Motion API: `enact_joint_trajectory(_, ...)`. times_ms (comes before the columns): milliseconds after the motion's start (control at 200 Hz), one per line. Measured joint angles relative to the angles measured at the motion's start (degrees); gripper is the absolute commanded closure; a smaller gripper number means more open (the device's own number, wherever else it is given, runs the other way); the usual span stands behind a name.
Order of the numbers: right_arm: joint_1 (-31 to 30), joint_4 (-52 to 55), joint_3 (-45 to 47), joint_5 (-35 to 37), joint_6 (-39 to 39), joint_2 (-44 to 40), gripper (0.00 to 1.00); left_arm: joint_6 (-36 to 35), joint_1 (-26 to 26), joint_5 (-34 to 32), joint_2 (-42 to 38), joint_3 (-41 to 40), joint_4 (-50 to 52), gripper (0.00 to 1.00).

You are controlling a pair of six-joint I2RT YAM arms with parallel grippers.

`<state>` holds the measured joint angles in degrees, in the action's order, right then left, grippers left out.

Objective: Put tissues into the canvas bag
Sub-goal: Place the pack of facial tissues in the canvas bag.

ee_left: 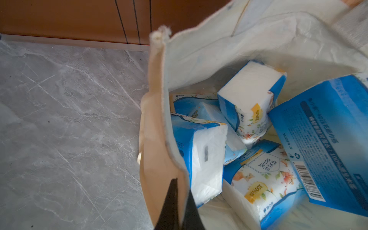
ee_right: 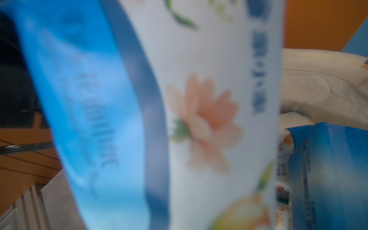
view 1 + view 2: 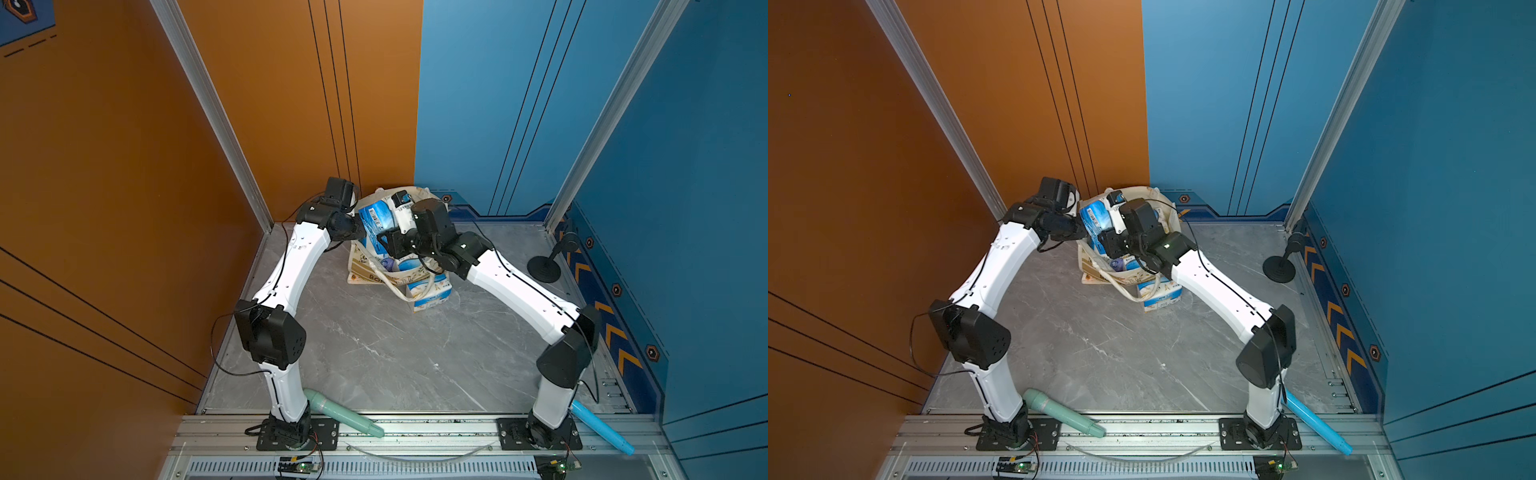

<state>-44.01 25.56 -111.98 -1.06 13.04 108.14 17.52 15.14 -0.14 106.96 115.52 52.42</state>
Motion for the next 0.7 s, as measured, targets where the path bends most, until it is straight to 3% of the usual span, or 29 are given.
enact_joint_trajectory(205,-1.84,3.17,-6.58,11.28,0.17,4.92,0.59,-0.15,-0.52,0.07,-0.02,0.02,0.09,1.0)
enact_joint_trajectory(536,0.76,10.38,-10.91,13.77,1.18,13.66,0.58,-0.17,-0.46,0.2,-0.02,0.15,0.07,1.0)
enact_joint_trajectory(596,1.36,11.65,-11.52,13.22,1.64,15.08,0.51,-0.17,-0.46,0.22,-0.02,0.22,0.07,1.0)
enact_joint_trajectory(701,2.36,12.74,-12.52,11.61,2.43,16.41,0.26,-0.17,-0.46,0.22,-0.02,0.22,0.07,1.0)
